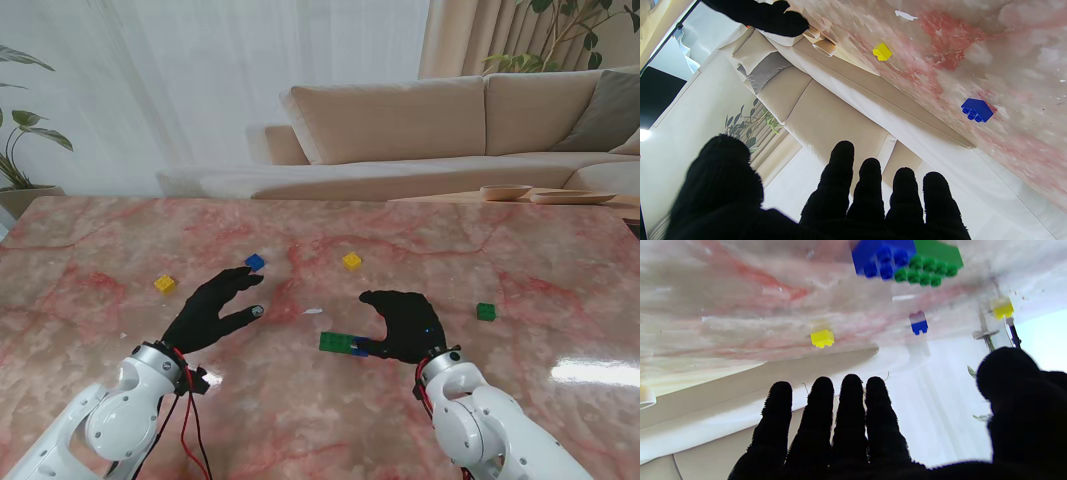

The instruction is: Build a two-level staggered structure with toy bricks

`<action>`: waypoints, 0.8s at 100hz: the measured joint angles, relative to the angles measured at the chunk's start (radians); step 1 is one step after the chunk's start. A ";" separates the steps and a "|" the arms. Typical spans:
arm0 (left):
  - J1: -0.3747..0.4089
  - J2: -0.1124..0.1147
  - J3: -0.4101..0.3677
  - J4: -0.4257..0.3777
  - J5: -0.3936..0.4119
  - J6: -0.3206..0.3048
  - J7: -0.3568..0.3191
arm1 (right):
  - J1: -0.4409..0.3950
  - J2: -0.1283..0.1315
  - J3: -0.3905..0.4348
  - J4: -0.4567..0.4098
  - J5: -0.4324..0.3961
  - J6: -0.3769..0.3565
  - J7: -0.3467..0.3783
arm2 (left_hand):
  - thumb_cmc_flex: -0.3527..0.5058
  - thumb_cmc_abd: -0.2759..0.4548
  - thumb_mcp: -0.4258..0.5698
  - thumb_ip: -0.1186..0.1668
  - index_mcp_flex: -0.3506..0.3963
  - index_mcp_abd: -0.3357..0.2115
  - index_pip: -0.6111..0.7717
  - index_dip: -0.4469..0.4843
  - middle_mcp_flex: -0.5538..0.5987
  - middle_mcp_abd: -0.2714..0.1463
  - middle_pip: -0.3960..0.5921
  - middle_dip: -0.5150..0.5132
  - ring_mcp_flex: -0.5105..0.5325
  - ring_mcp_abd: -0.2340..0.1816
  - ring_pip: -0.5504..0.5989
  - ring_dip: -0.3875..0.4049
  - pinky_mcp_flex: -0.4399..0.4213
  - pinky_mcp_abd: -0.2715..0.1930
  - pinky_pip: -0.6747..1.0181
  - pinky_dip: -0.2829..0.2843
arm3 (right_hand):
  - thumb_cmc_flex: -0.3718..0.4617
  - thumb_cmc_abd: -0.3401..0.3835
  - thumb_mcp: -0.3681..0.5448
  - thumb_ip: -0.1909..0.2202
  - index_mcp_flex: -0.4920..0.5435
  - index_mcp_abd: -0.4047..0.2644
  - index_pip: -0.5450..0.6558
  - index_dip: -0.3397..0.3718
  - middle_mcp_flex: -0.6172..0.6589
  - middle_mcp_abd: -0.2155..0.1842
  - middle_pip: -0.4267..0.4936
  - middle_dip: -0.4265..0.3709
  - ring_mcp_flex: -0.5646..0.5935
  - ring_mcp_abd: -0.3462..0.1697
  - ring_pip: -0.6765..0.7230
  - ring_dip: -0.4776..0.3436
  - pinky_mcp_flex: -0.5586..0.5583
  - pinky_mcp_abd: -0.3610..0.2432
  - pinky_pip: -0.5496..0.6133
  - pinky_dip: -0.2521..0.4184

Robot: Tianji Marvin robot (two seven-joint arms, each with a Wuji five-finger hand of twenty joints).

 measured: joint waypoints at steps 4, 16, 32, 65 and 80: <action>-0.003 0.000 0.005 0.002 -0.003 0.003 0.004 | -0.012 -0.001 0.014 -0.021 0.001 -0.002 0.001 | 0.000 0.000 0.000 0.000 0.000 0.000 0.000 0.000 0.000 0.000 0.000 0.000 0.000 0.000 0.000 0.000 0.000 0.000 0.000 0.000 | 0.000 0.003 0.003 0.000 0.000 0.002 -0.006 -0.009 0.000 0.001 -0.026 -0.024 0.000 0.000 -0.022 -0.009 0.000 0.000 -0.004 -0.011; -0.008 -0.003 0.015 0.007 -0.005 0.010 0.018 | -0.051 -0.007 0.058 -0.083 0.031 -0.015 0.001 | 0.000 0.000 0.000 0.000 0.000 0.000 0.000 0.000 0.000 0.000 0.000 0.000 0.000 0.000 0.000 0.000 0.000 0.000 0.000 0.000 | -0.063 0.045 0.003 0.020 -0.013 0.014 -0.047 -0.046 0.000 0.013 -0.087 -0.097 0.018 0.001 -0.088 -0.041 0.007 0.000 -0.027 -0.037; -0.009 -0.005 0.018 0.005 -0.004 0.014 0.017 | -0.110 -0.014 0.129 -0.147 0.109 -0.104 0.019 | 0.000 0.000 0.000 0.000 0.000 0.000 0.000 0.000 0.000 0.000 0.000 0.000 0.000 0.000 0.000 0.000 0.000 0.000 0.000 0.000 | -0.176 0.105 0.012 0.028 -0.052 0.027 -0.108 -0.101 0.000 0.036 -0.166 -0.216 0.042 0.001 -0.159 -0.109 0.036 0.000 -0.078 -0.120; -0.002 -0.005 0.046 0.000 -0.014 0.015 0.037 | -0.184 -0.027 0.194 -0.168 0.175 -0.173 -0.042 | 0.000 0.000 0.000 0.000 0.000 0.000 -0.001 0.000 0.000 0.000 0.000 0.000 0.000 0.000 0.000 0.000 0.000 0.000 0.000 0.000 | -0.213 0.175 0.009 0.042 -0.052 0.063 -0.128 -0.134 0.012 0.062 -0.180 -0.266 0.047 0.001 -0.176 -0.151 0.074 -0.026 -0.104 -0.200; -0.003 -0.010 0.065 0.009 -0.024 0.016 0.052 | -0.194 -0.032 0.211 -0.159 0.209 -0.175 -0.048 | 0.000 0.000 0.000 0.000 -0.003 -0.001 -0.002 0.000 0.000 0.000 0.000 0.000 0.000 0.000 0.000 0.000 0.000 0.000 0.000 0.000 | -0.213 0.176 0.007 0.042 -0.052 0.064 -0.129 -0.136 0.015 0.065 -0.180 -0.268 0.063 0.009 -0.182 -0.158 0.074 -0.026 -0.104 -0.212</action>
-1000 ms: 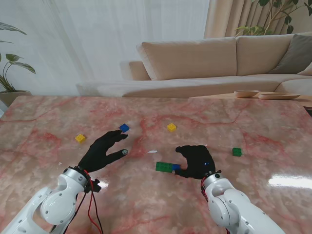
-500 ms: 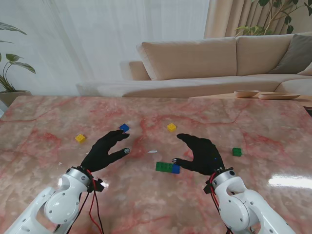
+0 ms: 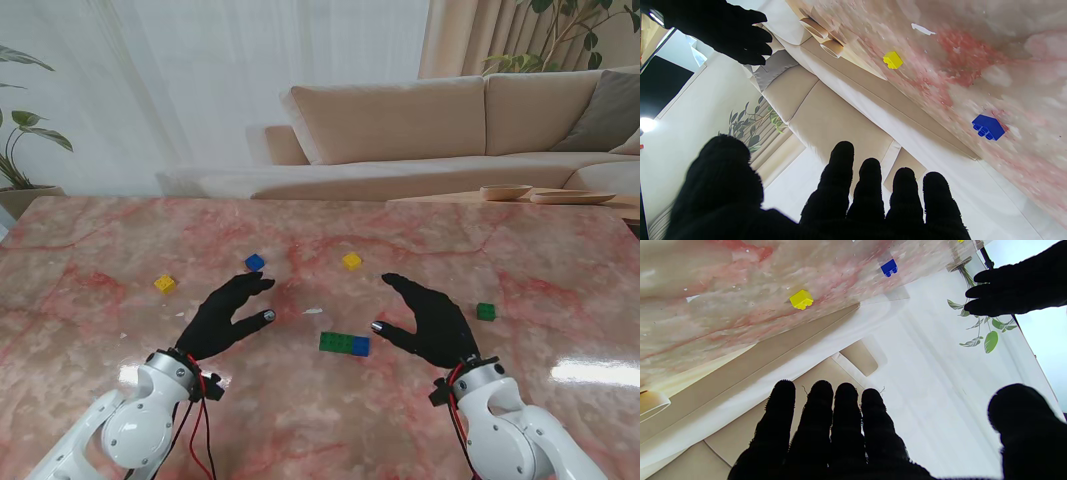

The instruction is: Build a two-level staggered structure with toy bricks

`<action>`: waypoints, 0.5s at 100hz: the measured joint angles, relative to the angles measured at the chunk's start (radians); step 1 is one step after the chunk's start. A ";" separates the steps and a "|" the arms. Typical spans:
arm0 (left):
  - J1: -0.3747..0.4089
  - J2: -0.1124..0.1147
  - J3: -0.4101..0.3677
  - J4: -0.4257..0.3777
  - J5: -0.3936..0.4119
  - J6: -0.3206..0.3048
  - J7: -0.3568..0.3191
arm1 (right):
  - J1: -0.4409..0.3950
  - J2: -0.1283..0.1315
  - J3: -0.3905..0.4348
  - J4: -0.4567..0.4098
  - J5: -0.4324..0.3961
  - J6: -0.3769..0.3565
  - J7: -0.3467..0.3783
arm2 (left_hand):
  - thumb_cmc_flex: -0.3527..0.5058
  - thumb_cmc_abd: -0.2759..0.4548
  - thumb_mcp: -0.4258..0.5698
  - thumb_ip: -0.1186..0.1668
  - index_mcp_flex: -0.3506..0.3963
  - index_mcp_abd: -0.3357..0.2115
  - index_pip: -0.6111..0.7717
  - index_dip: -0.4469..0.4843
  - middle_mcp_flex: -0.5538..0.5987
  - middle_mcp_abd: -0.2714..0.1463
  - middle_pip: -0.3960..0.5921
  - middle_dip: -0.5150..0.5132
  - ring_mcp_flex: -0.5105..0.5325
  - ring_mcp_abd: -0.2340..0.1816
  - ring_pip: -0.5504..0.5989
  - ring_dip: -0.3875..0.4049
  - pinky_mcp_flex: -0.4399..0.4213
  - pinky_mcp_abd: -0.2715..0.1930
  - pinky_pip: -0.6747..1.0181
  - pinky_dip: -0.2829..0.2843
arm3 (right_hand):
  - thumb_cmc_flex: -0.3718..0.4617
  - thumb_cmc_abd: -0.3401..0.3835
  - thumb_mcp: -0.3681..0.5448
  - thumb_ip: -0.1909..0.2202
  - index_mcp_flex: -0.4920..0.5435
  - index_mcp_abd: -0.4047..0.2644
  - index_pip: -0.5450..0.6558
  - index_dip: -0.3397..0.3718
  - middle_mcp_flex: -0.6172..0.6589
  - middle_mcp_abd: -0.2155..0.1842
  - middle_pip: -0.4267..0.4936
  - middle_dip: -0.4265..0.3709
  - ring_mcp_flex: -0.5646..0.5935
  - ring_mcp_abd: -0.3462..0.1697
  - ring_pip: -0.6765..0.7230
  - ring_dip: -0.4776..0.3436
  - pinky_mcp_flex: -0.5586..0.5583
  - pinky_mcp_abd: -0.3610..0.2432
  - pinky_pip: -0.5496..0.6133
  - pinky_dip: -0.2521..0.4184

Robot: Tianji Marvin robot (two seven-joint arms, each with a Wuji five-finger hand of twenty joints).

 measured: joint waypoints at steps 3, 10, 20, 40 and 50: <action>-0.001 -0.001 0.003 0.002 -0.001 0.001 0.000 | -0.001 0.000 0.002 0.002 0.004 0.000 -0.002 | 0.000 0.000 0.000 0.000 -0.002 0.000 0.000 0.000 0.000 0.000 0.000 0.000 0.000 0.000 0.000 0.000 0.000 0.000 0.000 0.000 | 0.000 0.000 0.000 0.000 0.000 0.000 0.000 0.000 0.003 0.000 0.000 0.000 0.000 0.000 0.000 0.000 0.000 0.000 0.000 -0.001; -0.002 -0.002 0.006 0.004 -0.002 0.002 -0.002 | -0.003 -0.001 0.002 0.007 0.005 0.002 -0.009 | 0.000 0.000 0.000 0.000 -0.002 0.000 -0.001 0.000 0.000 0.000 0.000 0.000 0.000 0.000 0.000 0.000 0.000 0.000 0.000 0.000 | 0.000 0.000 0.000 0.000 0.000 0.000 0.000 0.000 0.008 0.000 0.000 0.000 0.000 0.000 0.000 0.000 0.000 0.000 0.000 -0.002; -0.004 -0.002 0.008 0.006 -0.002 0.003 -0.005 | -0.002 -0.002 0.001 0.018 0.009 0.003 -0.015 | 0.000 0.000 0.000 0.000 -0.002 0.000 -0.001 0.000 0.000 0.000 0.000 0.000 0.000 0.000 0.000 0.000 0.000 0.000 0.000 0.000 | 0.002 0.000 -0.001 0.000 0.000 0.000 0.000 0.000 0.008 0.000 0.000 0.000 0.000 0.000 0.000 0.000 -0.001 0.000 0.000 -0.003; 0.007 -0.002 -0.034 -0.016 -0.008 0.017 -0.076 | 0.003 -0.002 -0.006 0.041 0.023 0.004 -0.011 | 0.000 0.000 0.000 0.000 -0.002 0.000 -0.011 0.000 0.000 0.000 0.000 0.000 0.000 0.000 0.000 0.000 0.000 0.000 0.000 0.000 | 0.003 0.000 -0.005 0.000 0.001 0.000 0.012 0.000 0.010 0.000 0.000 0.000 0.000 0.000 0.000 0.000 -0.001 0.000 0.000 -0.015; 0.017 0.001 -0.080 -0.038 0.018 0.042 -0.117 | 0.007 -0.002 -0.010 0.050 0.025 0.004 -0.011 | 0.022 -0.027 0.000 0.001 -0.002 0.000 -0.012 0.000 0.000 -0.007 0.000 0.000 0.000 -0.001 0.000 0.000 0.000 0.000 0.000 0.000 | 0.004 0.000 -0.005 0.000 0.001 0.000 0.014 0.000 0.010 0.000 0.007 0.000 0.000 0.000 0.000 0.000 -0.002 0.000 0.000 -0.015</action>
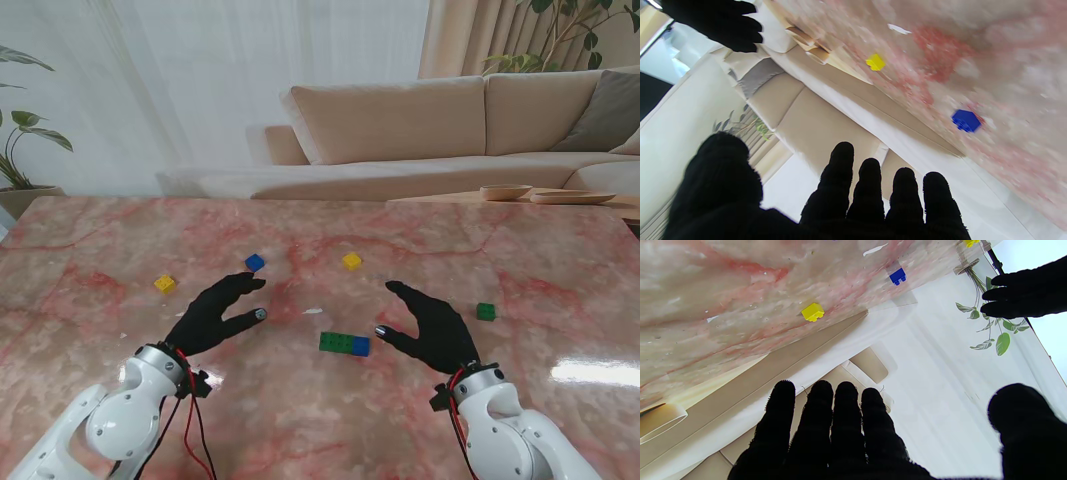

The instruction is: Build a two-level staggered structure with toy bricks

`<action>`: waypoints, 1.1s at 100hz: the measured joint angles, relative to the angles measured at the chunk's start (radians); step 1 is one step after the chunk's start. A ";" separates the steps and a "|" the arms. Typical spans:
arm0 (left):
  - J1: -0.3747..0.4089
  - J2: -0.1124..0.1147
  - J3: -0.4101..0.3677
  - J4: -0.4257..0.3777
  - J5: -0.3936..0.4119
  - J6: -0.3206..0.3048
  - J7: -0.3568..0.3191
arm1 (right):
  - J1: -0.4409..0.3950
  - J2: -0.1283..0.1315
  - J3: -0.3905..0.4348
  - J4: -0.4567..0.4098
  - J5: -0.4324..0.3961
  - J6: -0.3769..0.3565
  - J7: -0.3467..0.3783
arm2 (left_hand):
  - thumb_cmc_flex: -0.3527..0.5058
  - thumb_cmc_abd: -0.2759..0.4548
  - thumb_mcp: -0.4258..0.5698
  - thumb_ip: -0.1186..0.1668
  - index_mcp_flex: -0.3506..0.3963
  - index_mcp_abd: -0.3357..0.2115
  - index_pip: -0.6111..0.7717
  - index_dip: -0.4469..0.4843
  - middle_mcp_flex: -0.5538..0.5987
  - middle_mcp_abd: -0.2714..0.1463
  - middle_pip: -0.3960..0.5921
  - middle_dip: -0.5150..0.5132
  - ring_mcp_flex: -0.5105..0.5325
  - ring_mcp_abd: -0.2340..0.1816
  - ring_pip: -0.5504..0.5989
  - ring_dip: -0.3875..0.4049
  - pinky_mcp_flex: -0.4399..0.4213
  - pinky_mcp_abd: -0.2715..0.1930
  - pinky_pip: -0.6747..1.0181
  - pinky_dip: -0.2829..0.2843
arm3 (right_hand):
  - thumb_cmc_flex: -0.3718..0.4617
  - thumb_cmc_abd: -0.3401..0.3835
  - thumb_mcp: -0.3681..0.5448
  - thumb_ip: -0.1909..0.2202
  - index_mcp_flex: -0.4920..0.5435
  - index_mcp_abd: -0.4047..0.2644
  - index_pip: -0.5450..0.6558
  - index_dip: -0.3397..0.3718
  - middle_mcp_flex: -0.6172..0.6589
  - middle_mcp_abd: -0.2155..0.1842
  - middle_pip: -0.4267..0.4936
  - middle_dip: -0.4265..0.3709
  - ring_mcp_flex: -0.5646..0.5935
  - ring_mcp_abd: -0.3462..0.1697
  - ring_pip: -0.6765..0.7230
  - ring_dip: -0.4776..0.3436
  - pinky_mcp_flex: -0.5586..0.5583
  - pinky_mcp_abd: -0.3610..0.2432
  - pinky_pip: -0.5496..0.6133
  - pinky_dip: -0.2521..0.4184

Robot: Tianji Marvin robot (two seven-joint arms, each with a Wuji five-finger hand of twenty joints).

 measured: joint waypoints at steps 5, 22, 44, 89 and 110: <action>0.002 0.004 -0.022 -0.010 0.030 0.026 -0.016 | 0.002 0.000 -0.002 0.003 0.000 0.000 0.001 | 0.032 -0.032 0.000 0.000 0.000 -0.002 0.000 0.000 -0.010 -0.010 -0.002 0.000 0.000 -0.011 0.000 0.000 0.000 0.000 0.000 0.000 | 0.000 0.000 0.000 0.000 0.000 0.000 0.010 0.000 0.000 0.000 0.003 0.000 0.000 0.000 0.000 0.000 -0.001 0.000 0.000 0.000; -0.006 0.019 -0.096 -0.025 0.152 0.160 -0.105 | 0.017 0.000 -0.013 0.017 0.003 0.000 0.008 | 0.044 -0.129 0.001 0.000 -0.040 -0.002 -0.015 -0.004 -0.036 -0.014 -0.013 0.000 0.000 -0.011 0.000 0.000 0.000 0.000 -0.012 0.000 | 0.001 0.000 -0.009 0.000 0.000 0.000 0.012 0.000 0.000 0.000 0.004 0.000 0.000 0.000 0.000 0.000 -0.001 0.000 0.000 -0.007; -0.053 0.052 -0.171 0.025 0.172 0.164 -0.218 | 0.037 0.001 -0.027 0.036 0.010 -0.001 0.012 | 0.043 -0.194 0.125 -0.031 -0.092 -0.002 -0.025 -0.049 -0.063 -0.019 -0.057 -0.035 -0.015 -0.023 -0.002 0.000 -0.001 -0.028 -0.100 0.017 | 0.001 0.000 -0.010 0.000 0.000 -0.002 0.023 0.000 0.001 0.000 0.004 0.000 0.000 0.003 0.000 0.000 -0.002 0.000 0.001 -0.012; -0.199 0.114 -0.257 0.154 0.236 0.190 -0.585 | 0.050 0.001 -0.029 0.045 0.015 -0.001 0.027 | 0.043 -0.226 0.112 -0.049 -0.246 0.073 -0.184 -0.130 -0.136 0.008 -0.226 -0.103 -0.063 -0.025 -0.097 -0.124 -0.008 -0.050 -0.270 0.014 | 0.014 0.000 -0.020 0.006 0.000 -0.003 0.025 0.000 0.001 0.001 0.004 0.000 0.000 0.004 0.000 0.000 -0.003 0.000 0.001 -0.014; -0.258 0.131 -0.243 0.226 0.251 0.252 -0.564 | 0.053 0.002 -0.029 0.046 0.023 0.000 0.037 | 0.043 -0.231 0.112 -0.052 -0.246 0.112 -0.186 -0.175 -0.150 0.051 -0.229 -0.113 -0.063 -0.024 -0.097 -0.142 -0.008 -0.050 -0.306 -0.005 | 0.014 0.000 -0.020 0.006 0.000 -0.003 0.026 0.000 0.001 0.001 0.004 0.000 0.000 0.004 0.000 0.000 -0.003 0.000 0.001 -0.023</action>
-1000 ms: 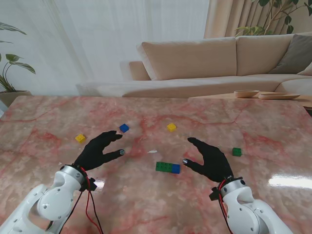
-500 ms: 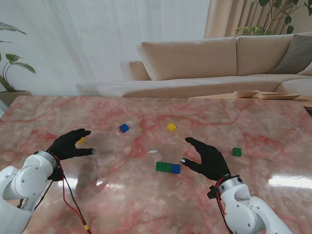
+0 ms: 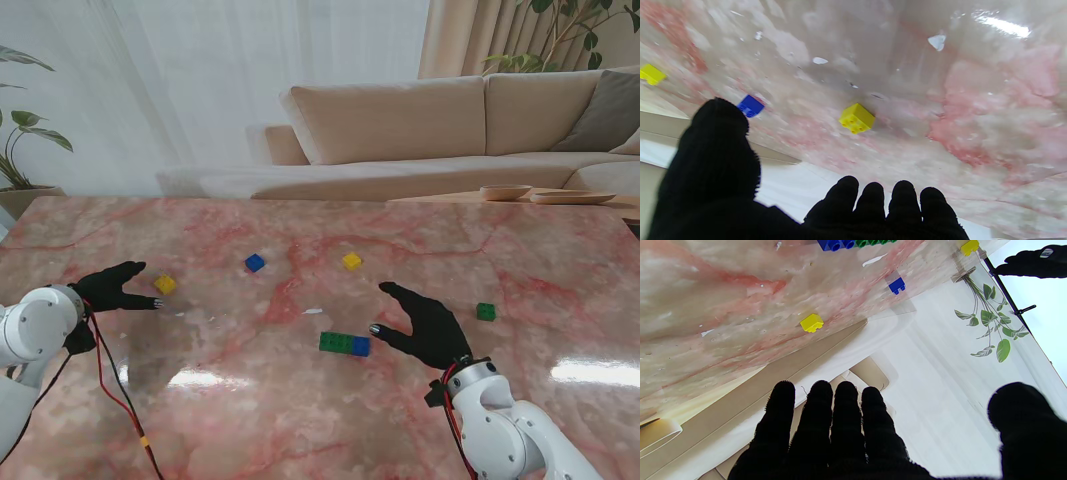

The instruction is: Build a two-level staggered structure with toy bricks

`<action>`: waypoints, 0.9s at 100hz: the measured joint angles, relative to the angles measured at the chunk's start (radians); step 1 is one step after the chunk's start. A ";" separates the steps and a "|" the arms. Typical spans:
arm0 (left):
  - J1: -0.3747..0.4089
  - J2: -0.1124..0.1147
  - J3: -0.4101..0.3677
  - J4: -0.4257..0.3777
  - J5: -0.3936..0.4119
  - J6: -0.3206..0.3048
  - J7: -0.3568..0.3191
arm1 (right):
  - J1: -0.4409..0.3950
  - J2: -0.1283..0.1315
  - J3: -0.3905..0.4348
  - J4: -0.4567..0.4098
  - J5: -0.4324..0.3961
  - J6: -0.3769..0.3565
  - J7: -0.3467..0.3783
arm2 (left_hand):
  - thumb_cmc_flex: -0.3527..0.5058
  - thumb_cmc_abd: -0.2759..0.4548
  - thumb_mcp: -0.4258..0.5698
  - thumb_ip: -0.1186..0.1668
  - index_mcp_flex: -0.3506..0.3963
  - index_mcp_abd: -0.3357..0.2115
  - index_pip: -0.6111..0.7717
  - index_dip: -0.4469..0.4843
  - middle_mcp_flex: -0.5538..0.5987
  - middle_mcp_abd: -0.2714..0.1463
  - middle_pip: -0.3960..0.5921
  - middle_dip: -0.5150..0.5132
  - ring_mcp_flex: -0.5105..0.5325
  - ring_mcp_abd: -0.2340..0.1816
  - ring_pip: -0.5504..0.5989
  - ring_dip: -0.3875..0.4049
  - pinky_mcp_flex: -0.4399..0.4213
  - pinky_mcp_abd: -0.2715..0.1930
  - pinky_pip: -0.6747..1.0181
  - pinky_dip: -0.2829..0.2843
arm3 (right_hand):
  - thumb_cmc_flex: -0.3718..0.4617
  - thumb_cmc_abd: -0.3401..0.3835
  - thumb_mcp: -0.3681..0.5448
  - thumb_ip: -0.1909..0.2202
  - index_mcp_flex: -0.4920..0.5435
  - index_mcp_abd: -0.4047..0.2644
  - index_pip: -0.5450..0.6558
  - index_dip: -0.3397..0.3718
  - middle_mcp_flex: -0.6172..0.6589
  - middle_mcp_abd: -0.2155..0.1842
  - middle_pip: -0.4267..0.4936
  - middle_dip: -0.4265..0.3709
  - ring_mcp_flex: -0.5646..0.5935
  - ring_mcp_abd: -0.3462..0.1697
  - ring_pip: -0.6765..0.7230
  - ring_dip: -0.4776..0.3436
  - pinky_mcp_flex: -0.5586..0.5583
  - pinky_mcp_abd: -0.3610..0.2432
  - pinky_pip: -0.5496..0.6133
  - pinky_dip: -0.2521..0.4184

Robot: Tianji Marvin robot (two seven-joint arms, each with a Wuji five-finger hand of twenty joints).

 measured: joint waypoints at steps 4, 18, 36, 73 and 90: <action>-0.009 0.001 0.006 0.014 0.000 0.010 0.000 | 0.000 0.000 0.000 0.000 0.002 0.000 0.004 | 0.000 0.000 0.000 0.000 0.000 0.006 0.000 0.000 0.000 0.001 0.000 0.000 0.000 0.000 0.000 -0.004 0.000 0.000 -0.001 -0.007 | 0.000 0.000 0.000 0.000 0.000 0.000 0.009 0.000 0.000 0.000 0.000 0.000 0.000 0.000 0.000 0.000 0.000 0.000 0.000 0.000; -0.049 0.004 0.035 0.073 0.013 0.019 -0.010 | 0.003 0.001 -0.001 0.000 0.006 0.000 0.014 | 0.000 0.000 0.000 0.000 0.000 0.013 0.000 0.000 0.000 0.005 0.000 0.002 0.000 0.012 0.000 -0.006 0.000 0.000 -0.001 -0.007 | 0.000 0.000 0.000 0.000 0.000 -0.001 0.010 0.000 0.000 -0.002 0.000 0.000 0.000 0.000 0.000 0.000 0.000 0.000 0.000 0.000; -0.098 0.005 0.074 0.140 0.029 0.049 0.012 | 0.013 0.002 -0.009 0.005 0.010 0.000 0.017 | 0.000 0.000 0.000 -0.006 0.000 0.015 0.000 0.000 0.000 0.013 0.000 0.043 0.000 0.014 0.000 0.025 0.000 0.001 -0.001 -0.007 | 0.024 -0.001 -0.002 0.001 0.000 -0.010 0.010 0.000 0.001 -0.002 0.005 0.001 0.000 0.000 0.000 0.000 0.000 0.000 0.000 0.000; -0.195 0.005 0.164 0.253 0.048 0.080 0.048 | 0.018 0.004 -0.012 0.006 0.009 0.002 0.027 | 0.000 -0.010 0.043 -0.008 0.001 0.016 0.070 0.218 0.000 0.024 0.024 0.242 0.000 0.039 0.001 0.188 -0.012 0.029 0.045 0.139 | 0.024 -0.001 -0.002 0.001 0.001 -0.011 0.021 0.000 0.010 -0.003 0.011 0.012 0.000 0.000 0.000 0.000 0.000 0.000 0.002 -0.001; -0.233 0.005 0.206 0.296 0.054 0.080 0.063 | 0.016 0.007 -0.011 0.002 -0.004 0.004 0.040 | 0.000 -0.022 0.066 -0.008 0.001 -0.006 0.200 0.343 0.000 0.024 0.047 0.282 0.000 0.039 0.016 0.239 -0.015 0.036 0.055 0.193 | 0.024 -0.001 -0.002 0.001 0.008 -0.011 0.023 0.000 0.010 -0.003 0.011 0.022 0.000 0.000 0.000 0.000 -0.005 0.000 0.002 -0.001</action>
